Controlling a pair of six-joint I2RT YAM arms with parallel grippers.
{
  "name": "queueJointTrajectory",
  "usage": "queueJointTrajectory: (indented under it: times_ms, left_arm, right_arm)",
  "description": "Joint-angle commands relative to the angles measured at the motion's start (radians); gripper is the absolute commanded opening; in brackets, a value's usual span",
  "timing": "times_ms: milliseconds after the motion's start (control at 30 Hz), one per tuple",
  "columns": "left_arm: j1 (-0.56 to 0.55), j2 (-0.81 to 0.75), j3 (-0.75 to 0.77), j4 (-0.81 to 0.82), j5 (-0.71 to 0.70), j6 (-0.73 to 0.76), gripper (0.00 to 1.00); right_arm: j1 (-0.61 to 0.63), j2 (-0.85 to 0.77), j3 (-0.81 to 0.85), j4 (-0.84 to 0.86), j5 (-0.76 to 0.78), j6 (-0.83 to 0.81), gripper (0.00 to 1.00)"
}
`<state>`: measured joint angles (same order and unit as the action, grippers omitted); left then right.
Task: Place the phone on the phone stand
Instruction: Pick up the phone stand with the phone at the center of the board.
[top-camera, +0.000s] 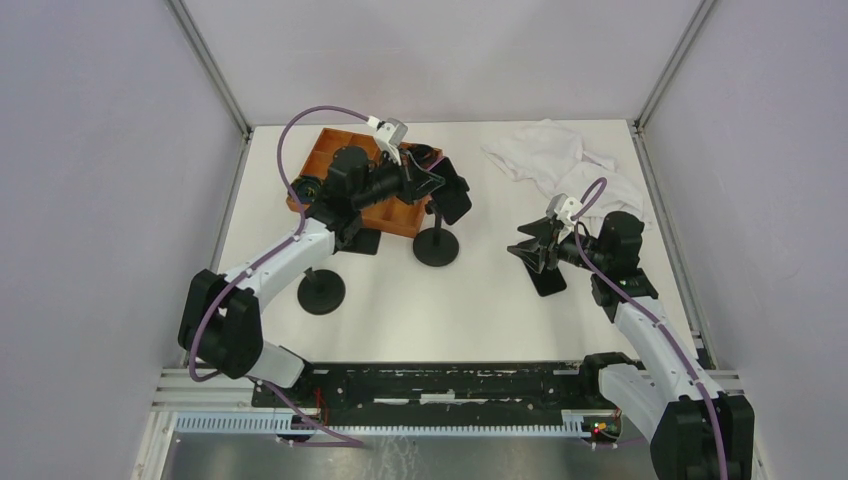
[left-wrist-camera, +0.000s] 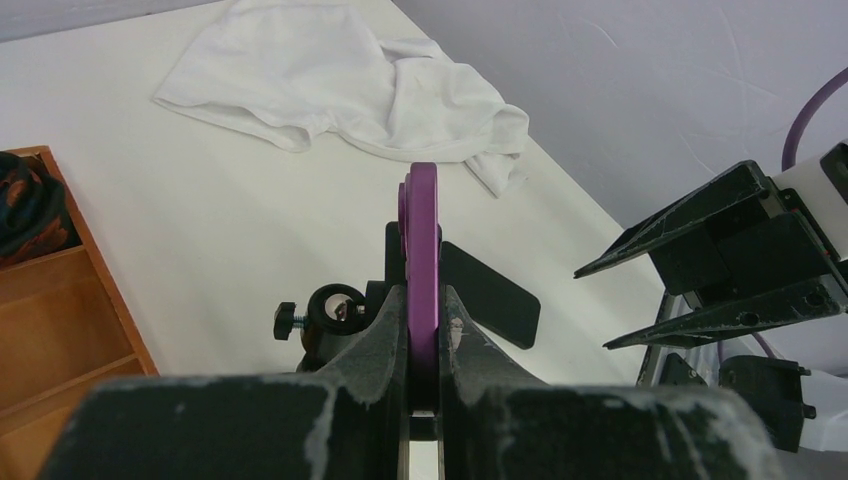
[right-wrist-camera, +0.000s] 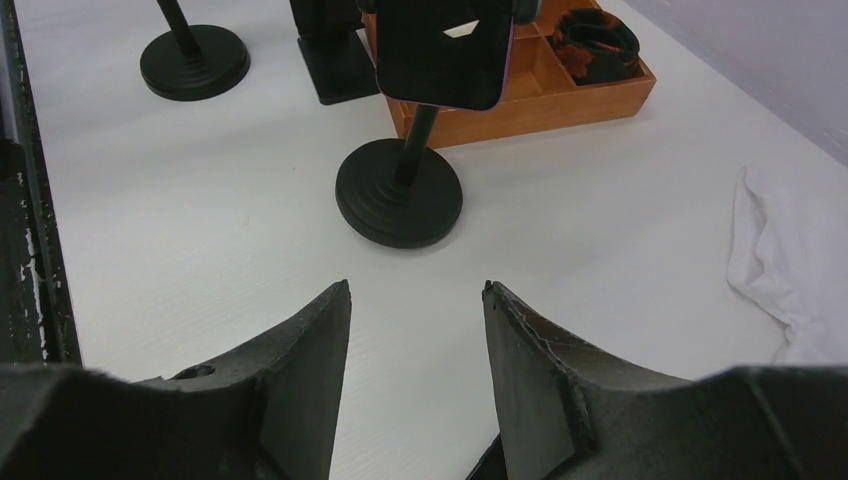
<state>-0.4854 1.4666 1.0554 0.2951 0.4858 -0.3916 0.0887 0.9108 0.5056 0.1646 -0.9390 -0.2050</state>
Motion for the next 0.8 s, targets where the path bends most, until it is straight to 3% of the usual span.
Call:
queueJointTrajectory:
  times_ms: [0,767]
  left_arm:
    - [-0.001,-0.036,-0.004,0.017,0.046,-0.057,0.02]
    - [-0.007,0.036,0.113,0.08,0.09,-0.115,0.02]
  right_arm:
    - [-0.006,-0.012,-0.006,0.041,-0.017,0.001,0.57]
    - [-0.011,-0.013,-0.005,0.037,-0.017,-0.002,0.57]
